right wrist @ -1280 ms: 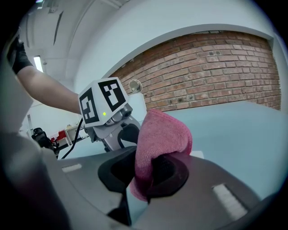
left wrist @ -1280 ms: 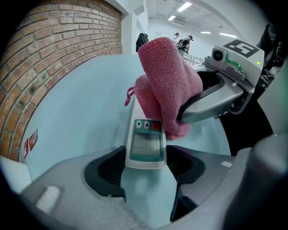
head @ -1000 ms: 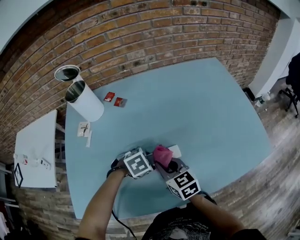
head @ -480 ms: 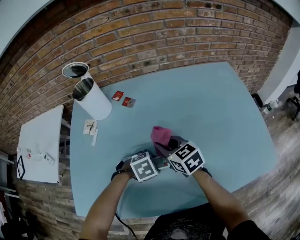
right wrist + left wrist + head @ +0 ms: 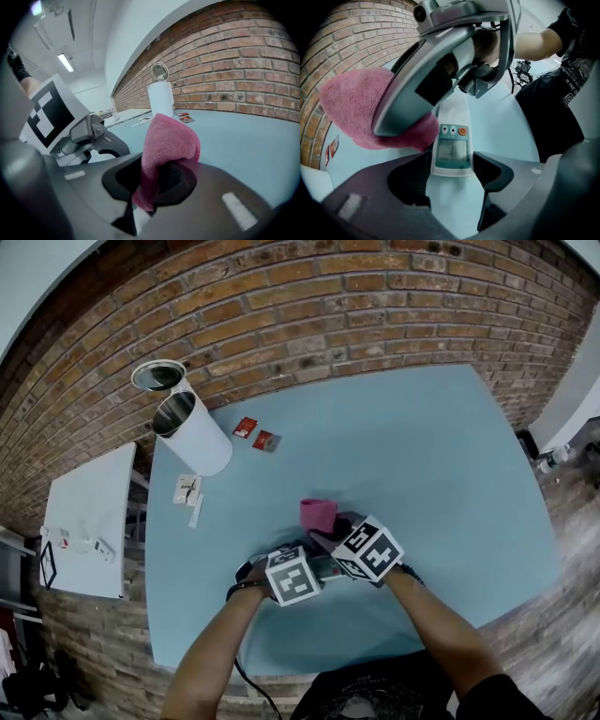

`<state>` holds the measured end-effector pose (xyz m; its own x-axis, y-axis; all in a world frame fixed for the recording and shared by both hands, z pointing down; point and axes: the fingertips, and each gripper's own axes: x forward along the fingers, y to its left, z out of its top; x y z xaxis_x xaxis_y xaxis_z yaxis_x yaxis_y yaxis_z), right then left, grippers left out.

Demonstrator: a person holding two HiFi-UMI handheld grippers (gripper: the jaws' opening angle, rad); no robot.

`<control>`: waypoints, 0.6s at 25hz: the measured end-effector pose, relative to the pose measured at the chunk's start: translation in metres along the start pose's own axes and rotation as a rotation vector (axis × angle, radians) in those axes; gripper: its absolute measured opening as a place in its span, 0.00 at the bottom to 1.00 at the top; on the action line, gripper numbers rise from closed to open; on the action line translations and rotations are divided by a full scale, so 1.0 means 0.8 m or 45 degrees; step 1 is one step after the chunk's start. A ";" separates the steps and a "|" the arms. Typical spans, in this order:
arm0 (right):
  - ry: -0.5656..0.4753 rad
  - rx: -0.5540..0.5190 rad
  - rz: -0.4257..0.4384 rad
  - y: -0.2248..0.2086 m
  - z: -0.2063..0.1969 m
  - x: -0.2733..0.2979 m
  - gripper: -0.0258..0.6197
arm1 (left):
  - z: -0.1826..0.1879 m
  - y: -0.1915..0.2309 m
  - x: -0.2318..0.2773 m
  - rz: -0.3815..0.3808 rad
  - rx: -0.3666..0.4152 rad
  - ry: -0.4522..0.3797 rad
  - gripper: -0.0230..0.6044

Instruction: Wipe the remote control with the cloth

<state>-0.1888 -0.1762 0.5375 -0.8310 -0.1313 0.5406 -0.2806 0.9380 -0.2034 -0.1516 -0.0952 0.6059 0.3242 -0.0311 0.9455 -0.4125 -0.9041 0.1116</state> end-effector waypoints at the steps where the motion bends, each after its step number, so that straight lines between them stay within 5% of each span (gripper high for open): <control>1: 0.002 0.002 -0.005 -0.004 -0.002 -0.002 0.14 | 0.000 0.000 0.000 -0.001 0.001 0.002 0.50; 15: -0.018 0.088 -0.113 -0.057 -0.026 -0.052 0.14 | -0.005 0.001 -0.001 -0.006 -0.003 0.029 0.50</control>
<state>-0.1314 -0.2070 0.5414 -0.8078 -0.2177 0.5478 -0.3855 0.8981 -0.2115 -0.1555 -0.0938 0.6064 0.3066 -0.0174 0.9517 -0.4132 -0.9032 0.1166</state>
